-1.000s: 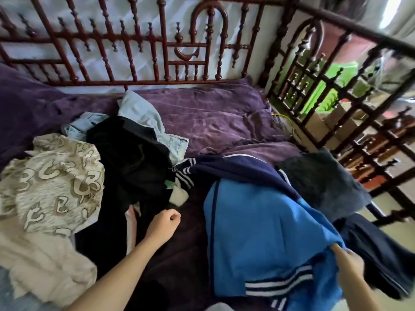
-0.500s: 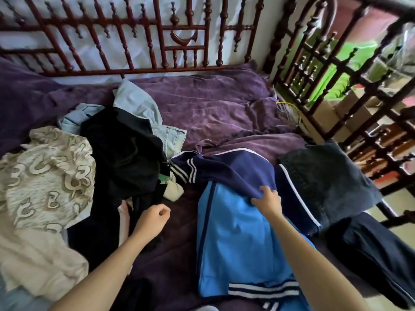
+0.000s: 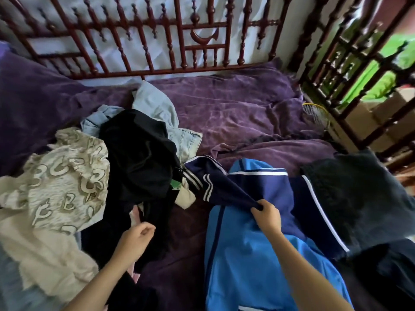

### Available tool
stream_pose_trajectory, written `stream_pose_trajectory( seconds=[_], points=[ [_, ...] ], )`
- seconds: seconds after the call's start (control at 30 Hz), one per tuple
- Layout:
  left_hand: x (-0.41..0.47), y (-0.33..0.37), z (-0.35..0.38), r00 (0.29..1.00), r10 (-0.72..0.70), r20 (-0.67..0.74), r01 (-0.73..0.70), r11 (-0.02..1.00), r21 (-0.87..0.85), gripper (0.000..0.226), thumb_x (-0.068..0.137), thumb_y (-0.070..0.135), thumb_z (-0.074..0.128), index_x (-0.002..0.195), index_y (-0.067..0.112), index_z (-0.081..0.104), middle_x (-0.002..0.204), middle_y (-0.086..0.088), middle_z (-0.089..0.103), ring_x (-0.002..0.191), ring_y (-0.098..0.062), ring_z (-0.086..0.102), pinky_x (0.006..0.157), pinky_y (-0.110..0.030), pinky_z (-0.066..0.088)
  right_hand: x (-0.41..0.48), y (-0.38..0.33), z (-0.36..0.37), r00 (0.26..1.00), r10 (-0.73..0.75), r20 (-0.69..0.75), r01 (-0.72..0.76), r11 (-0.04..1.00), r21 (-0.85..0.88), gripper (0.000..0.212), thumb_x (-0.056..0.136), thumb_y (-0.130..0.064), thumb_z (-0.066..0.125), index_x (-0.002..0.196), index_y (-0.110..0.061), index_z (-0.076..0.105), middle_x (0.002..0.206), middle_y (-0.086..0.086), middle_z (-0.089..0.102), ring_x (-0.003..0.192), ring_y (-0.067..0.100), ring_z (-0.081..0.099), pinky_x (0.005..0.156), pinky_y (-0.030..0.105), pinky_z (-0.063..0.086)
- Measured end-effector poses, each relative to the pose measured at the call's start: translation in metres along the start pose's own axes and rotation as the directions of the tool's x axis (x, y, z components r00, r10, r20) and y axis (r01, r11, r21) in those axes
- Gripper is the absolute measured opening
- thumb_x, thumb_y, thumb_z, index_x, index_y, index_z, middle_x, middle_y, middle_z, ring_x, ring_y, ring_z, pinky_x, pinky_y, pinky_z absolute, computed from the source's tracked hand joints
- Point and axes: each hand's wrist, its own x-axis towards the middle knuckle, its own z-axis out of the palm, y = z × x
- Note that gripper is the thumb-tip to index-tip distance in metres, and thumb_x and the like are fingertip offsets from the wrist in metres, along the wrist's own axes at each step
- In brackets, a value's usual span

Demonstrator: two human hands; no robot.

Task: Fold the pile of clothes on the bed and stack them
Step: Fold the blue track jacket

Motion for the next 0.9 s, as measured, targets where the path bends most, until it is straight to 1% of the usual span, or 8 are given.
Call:
stream_pose_trajectory(
  seconds=[0.1,0.23,0.37,0.47,0.57,0.7,0.8,0.9],
  points=[
    [0.006,0.020,0.020,0.996,0.050,0.077,-0.050,0.999,-0.007,0.019,0.093,0.017,0.054,0.080,0.029,0.060,0.082,0.006,0.064,0.086,-0.012,0.061,0.074,-0.018,0.041,-0.022,0.059,-0.038,0.992,0.076,-0.105,-0.072,0.997,0.037,0.024,0.078,-0.013,0.065,0.102,-0.006,0.066,0.097,0.019,0.069,0.096,0.035,0.062,0.078,0.035,0.043],
    [0.007,0.042,0.042,0.979,0.133,0.153,-0.143,0.988,0.059,0.015,0.094,0.017,0.052,0.085,0.028,0.060,0.082,0.014,0.061,0.084,-0.008,0.057,0.069,-0.016,0.039,-0.037,0.136,-0.090,0.945,0.298,-0.136,-0.319,0.931,-0.176,0.027,0.082,-0.012,0.059,0.109,-0.007,0.062,0.114,0.020,0.063,0.105,0.034,0.060,0.082,0.035,0.044],
    [0.004,0.052,0.054,0.967,0.157,0.202,-0.178,0.980,0.090,0.012,0.094,0.017,0.052,0.089,0.024,0.061,0.087,0.007,0.064,0.088,-0.011,0.060,0.073,-0.020,0.042,-0.029,0.151,-0.109,0.977,0.200,0.080,-0.140,0.873,-0.467,0.043,0.087,-0.020,0.051,0.130,-0.023,0.051,0.133,0.011,0.051,0.123,0.029,0.048,0.096,0.036,0.043],
    [0.002,0.054,0.054,0.964,0.167,0.207,-0.194,0.973,0.121,0.012,0.094,0.018,0.051,0.089,0.024,0.061,0.087,0.006,0.063,0.086,-0.011,0.058,0.071,-0.021,0.040,-0.012,0.116,-0.106,0.997,0.077,-0.013,-0.076,0.916,-0.393,0.047,0.084,-0.009,0.050,0.129,-0.022,0.053,0.132,0.012,0.050,0.124,0.031,0.045,0.097,0.037,0.040],
    [0.000,0.051,0.047,0.970,0.158,0.184,-0.180,0.977,0.112,0.016,0.094,0.017,0.052,0.084,0.027,0.060,0.079,0.012,0.060,0.082,-0.010,0.058,0.068,-0.017,0.040,0.009,0.071,-0.090,0.997,0.029,-0.068,-0.046,0.967,-0.252,0.046,0.088,-0.018,0.054,0.133,-0.015,0.048,0.131,0.018,0.047,0.122,0.036,0.044,0.097,0.039,0.037],
    [-0.005,0.040,0.028,0.989,0.105,0.108,-0.115,0.989,0.090,0.016,0.093,0.015,0.053,0.084,0.026,0.060,0.077,0.010,0.060,0.088,-0.012,0.057,0.080,-0.021,0.037,0.027,0.047,-0.069,0.967,0.248,-0.052,-0.252,0.965,-0.073,0.065,0.089,-0.027,0.058,0.143,-0.012,0.026,0.141,0.021,0.036,0.127,0.039,0.038,0.099,0.045,0.036],
    [-0.009,0.029,0.014,0.996,0.059,0.068,-0.064,0.995,0.076,0.017,0.093,0.016,0.053,0.083,0.026,0.061,0.087,0.003,0.064,0.092,-0.013,0.059,0.081,-0.022,0.040,0.030,0.049,-0.058,0.966,0.247,-0.078,-0.252,0.965,-0.067,0.038,0.085,-0.007,0.051,0.123,-0.004,0.048,0.121,0.022,0.056,0.112,0.039,0.053,0.084,0.038,0.041],
    [-0.010,0.019,0.010,0.998,0.036,0.051,-0.040,0.996,0.077,0.019,0.092,0.020,0.055,0.079,0.030,0.063,0.107,-0.007,0.063,0.088,-0.011,0.062,0.074,-0.020,0.042,0.018,0.037,-0.053,0.997,0.049,-0.067,-0.055,0.994,-0.090,0.013,0.081,-0.006,0.052,0.086,-0.004,0.064,0.084,0.016,0.064,0.088,0.034,0.058,0.069,0.034,0.038]
  ],
)
